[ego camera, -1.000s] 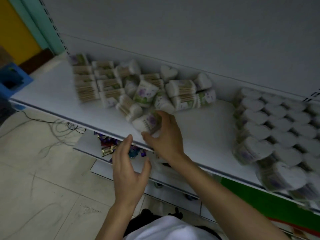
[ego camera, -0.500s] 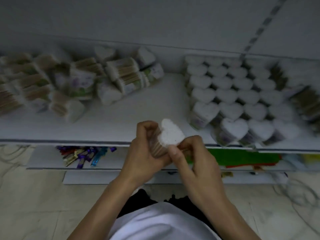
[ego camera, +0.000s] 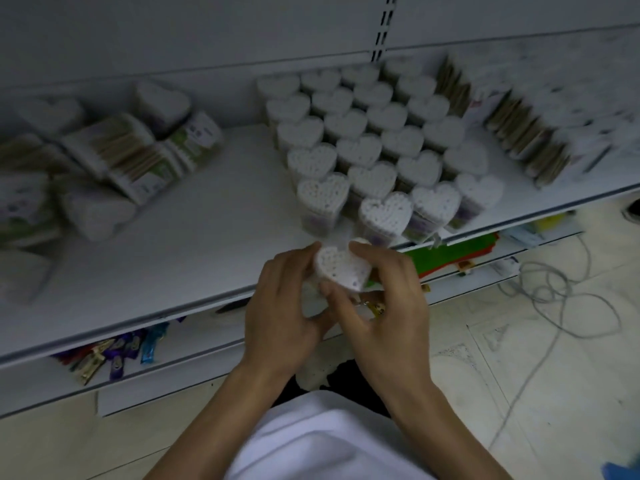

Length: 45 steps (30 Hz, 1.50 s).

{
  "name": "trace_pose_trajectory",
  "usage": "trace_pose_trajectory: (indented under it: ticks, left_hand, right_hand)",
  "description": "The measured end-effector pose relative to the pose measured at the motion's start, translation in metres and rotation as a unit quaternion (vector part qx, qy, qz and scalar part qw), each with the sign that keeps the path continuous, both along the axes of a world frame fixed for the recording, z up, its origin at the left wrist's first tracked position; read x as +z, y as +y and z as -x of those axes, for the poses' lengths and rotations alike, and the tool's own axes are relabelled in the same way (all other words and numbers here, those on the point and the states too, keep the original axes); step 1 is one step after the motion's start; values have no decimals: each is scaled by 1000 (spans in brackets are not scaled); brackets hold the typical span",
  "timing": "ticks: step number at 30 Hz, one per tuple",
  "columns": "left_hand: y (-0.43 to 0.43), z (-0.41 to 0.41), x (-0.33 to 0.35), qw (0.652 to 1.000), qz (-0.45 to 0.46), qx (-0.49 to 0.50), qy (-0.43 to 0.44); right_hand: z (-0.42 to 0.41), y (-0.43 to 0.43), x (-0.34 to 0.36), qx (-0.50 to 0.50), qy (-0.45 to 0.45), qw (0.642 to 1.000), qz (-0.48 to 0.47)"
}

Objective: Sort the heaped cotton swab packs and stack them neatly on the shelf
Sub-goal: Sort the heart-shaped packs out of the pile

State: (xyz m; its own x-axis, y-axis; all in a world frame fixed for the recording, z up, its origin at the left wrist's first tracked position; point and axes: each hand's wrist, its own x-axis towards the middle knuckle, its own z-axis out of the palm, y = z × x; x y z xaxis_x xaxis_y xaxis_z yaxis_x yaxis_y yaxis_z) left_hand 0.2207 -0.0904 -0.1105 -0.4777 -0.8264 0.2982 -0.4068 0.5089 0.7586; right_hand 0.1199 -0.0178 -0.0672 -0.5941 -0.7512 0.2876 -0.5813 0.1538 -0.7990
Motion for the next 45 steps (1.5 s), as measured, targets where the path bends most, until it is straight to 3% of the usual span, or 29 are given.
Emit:
trace_pose_trajectory:
  ticks: [6, 13, 17, 35, 45]
  left_hand:
    - [-4, 6, -2, 992, -91, 47, 79]
    - [-8, 14, 0, 993, -73, 60, 64]
    - [-16, 18, -7, 997, -19, 68, 34]
    - [-26, 17, -4, 994, -71, 29, 71]
    - [-26, 10, -5, 994, -65, 24, 82]
  right_hand:
    - [3, -2, 1, 36, 123, 991, -43]
    - [14, -2, 2, 46, 288, 954, -65]
    - [15, -6, 3, 42, 294, 951, -89]
    - [21, -8, 4, 52, 273, 956, -88]
    - [26, -12, 14, 61, 262, 963, -27]
